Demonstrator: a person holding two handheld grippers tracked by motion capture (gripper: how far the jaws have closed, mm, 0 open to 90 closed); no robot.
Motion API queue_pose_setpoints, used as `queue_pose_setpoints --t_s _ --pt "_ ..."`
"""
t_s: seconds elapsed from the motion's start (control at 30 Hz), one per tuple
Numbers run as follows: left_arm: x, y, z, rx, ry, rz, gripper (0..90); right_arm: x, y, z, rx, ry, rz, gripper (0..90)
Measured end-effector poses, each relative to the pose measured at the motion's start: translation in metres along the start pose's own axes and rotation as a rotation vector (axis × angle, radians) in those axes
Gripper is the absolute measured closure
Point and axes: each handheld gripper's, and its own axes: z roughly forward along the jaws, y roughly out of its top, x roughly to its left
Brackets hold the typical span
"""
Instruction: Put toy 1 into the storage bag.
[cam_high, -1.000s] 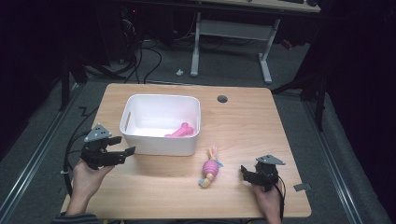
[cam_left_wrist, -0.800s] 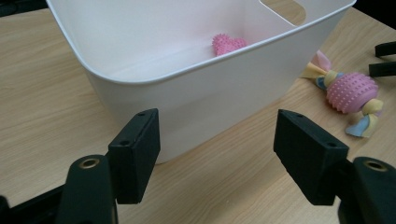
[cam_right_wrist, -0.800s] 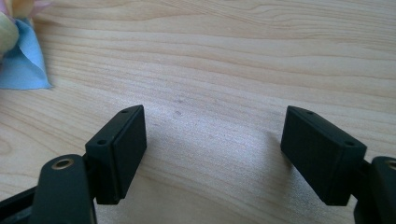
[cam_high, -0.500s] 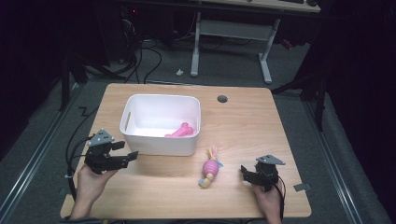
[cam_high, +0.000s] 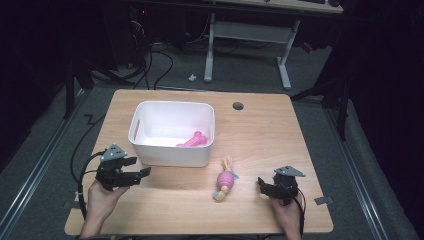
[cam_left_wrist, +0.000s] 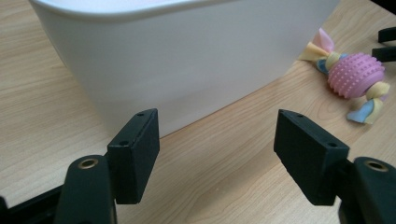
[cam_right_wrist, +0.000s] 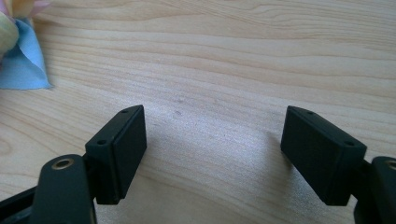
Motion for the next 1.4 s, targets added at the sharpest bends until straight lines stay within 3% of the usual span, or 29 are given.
queue_pose_setpoints --t_s 0.13,1.0,1.4 --pt "-0.003 -0.003 0.006 0.027 0.012 0.012 31.3 0.000 0.000 0.000 0.000 0.000 0.000 22.9" --pt "-0.013 -0.028 0.035 0.063 -0.001 0.019 31.2 0.000 0.000 0.000 0.000 0.000 0.000 22.8" --pt "-0.012 -0.036 0.048 0.087 0.042 0.038 31.3 0.000 0.000 0.000 0.000 0.000 0.000 22.9"
